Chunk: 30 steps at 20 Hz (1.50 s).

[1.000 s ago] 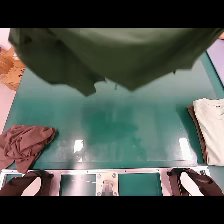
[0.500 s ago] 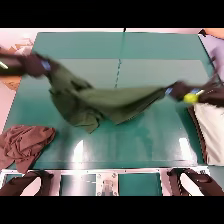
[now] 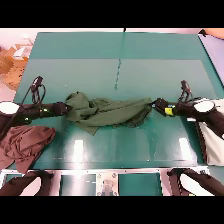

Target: Fold the shirts.

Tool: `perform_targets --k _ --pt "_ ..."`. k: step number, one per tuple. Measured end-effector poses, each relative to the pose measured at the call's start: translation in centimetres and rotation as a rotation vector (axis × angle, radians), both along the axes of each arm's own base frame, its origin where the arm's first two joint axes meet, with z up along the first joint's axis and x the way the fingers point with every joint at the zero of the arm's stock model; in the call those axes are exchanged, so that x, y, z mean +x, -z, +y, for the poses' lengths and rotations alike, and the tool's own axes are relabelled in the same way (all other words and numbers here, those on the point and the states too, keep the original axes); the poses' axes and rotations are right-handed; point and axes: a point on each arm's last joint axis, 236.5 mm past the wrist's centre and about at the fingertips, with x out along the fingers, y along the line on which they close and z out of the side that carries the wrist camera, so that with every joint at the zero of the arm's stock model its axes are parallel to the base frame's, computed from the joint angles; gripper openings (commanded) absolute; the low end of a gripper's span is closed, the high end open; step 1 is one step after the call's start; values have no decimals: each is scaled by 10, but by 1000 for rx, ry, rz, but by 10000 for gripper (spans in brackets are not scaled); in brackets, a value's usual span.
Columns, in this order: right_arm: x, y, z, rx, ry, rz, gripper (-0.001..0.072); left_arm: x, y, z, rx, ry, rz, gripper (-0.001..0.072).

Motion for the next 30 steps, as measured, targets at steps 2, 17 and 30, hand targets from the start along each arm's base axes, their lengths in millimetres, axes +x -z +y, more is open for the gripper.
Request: perform_targets --k 2,17,30 --pt "-1 -22 -3 17 -43 1 348 1 6 3 10 -16 -3 27" --pt "-117 57 132 123 -167 195 373 14 8 16 34 -85 -43 27" --pt "-59 94 203 103 -178 255 17 5 9 8 11 -50 -16 26"
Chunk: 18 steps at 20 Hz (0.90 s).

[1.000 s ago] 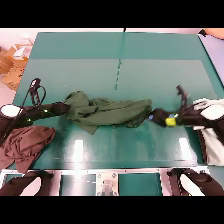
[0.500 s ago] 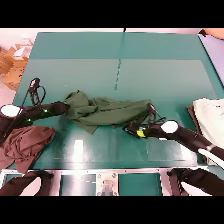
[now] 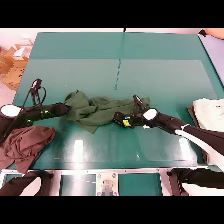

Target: Fold the shirts.

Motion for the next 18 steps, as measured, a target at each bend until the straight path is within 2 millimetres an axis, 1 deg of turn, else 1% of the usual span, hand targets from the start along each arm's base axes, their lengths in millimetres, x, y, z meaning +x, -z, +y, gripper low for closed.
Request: perform_targets --k 2,3,4,5,6,7,8,9,11,12,13,14,15,16,17,18 --pt "-3 -6 3 10 -51 -5 16 2 -4 0 0 2 -9 27" --pt "-6 -13 3 18 -86 -6 16 5 -8 0 3 3 -21 26" --pt "-10 -24 1 29 -134 -9 16 10 -16 1 6 5 -42 26" --pt "-6 -44 -1 56 -148 -33 16 17 -28 1 9 7 -71 26" --pt "1 -67 -8 79 -161 -65 17 24 -42 1 15 14 -104 26" --pt "5 -91 -18 97 -178 -93 17 33 -63 1 19 23 -149 26" --pt "16 -126 -29 128 -173 -150 17 41 -84 -1 22 35 -195 26" --pt "27 -161 -44 148 -157 -219 17 50 -112 -2 26 52 -252 25" --pt "50 -243 -84 162 -98 -398 17 61 -178 -8 32 90 -382 26" --pt "59 -290 -109 153 -53 -511 17 66 -216 -8 46 98 -463 26" --pt "65 -334 -133 137 3 -620 17 67 -260 -8 54 102 -549 26" --pt "63 -381 -154 117 45 -729 17 61 -306 -12 57 120 -636 25" --pt "55 -429 -170 102 82 -843 17 51 -350 -16 60 137 -724 26" --pt "45 -467 -183 73 106 -938 17 38 -395 -19 67 144 -817 26" --pt "32 -507 -193 39 134 -1041 17 20 -442 -20 76 144 -921 26" --pt "17 -541 -198 8 150 -1132 17 -5 -485 -24 83 152 -1021 26"
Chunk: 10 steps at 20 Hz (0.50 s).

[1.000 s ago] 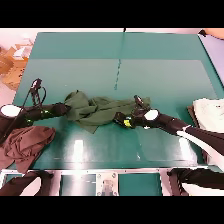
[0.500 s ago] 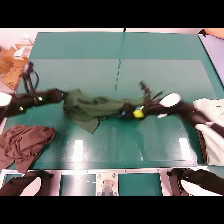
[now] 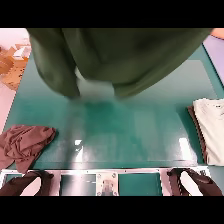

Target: Fold the shirts.

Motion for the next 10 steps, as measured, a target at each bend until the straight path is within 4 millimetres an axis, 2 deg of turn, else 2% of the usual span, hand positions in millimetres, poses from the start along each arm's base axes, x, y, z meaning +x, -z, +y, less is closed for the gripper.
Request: perform_targets --k 2,4,5,7,8,10 --pt "-35 -58 2 -48 34 -159 17 -53 -67 -6 -5 15 -167 27" --pt "-65 -103 5 -81 68 -293 17 -101 -105 -11 -8 24 -276 27" --pt "-78 -119 8 -95 80 -347 17 -119 -114 -12 -3 28 -308 27" --pt "-96 -139 12 -113 96 -413 16 -143 -117 -16 24 33 -322 27" --pt "-100 -142 13 -121 100 -425 17 -145 -110 -17 38 36 -293 27" --pt "-96 -135 11 -136 105 -401 17 -131 -84 -16 61 30 -187 27"
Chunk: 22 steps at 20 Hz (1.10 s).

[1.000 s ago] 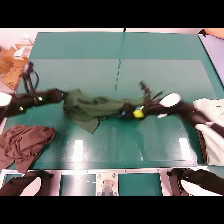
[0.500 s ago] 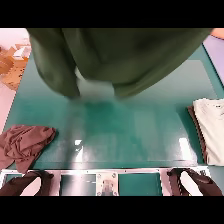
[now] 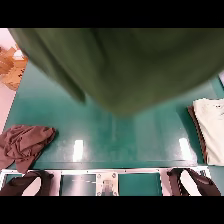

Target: Fold the shirts.

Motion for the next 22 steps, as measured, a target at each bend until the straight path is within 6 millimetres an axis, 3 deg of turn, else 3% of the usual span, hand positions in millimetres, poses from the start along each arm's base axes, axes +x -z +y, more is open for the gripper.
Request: perform_targets --k 3,4,6,8,11,13,14,15,16,18,19,22 --pt "30 40 -10 21 -7 132 17 49 74 0 14 17 280 27" --pt "45 61 -16 35 -8 191 17 73 109 3 14 13 395 27" --pt "83 120 -31 73 -11 343 17 118 184 8 -9 9 610 27" --pt "125 195 -48 136 -2 497 17 162 258 11 -68 0 768 27" --pt "184 326 -67 234 40 720 17 225 372 10 -135 -35 932 27" --pt "214 408 -68 268 69 846 17 258 454 -1 -125 -60 1019 28" --pt "226 441 -66 280 78 893 17 273 483 -7 -135 -71 1044 32" --pt "239 472 -63 293 89 939 18 285 511 -13 -141 -80 1071 222" --pt "247 498 -60 296 92 982 22 294 534 -17 -136 -87 1098 521" --pt "260 533 -54 302 83 1045 231 313 553 -18 -154 -92 1111 560" --pt "266 543 -55 302 83 1061 273 319 553 -14 -154 -80 1112 560" --pt "268 545 -71 291 45 1095 272 334 524 18 -165 -25 1095 560"
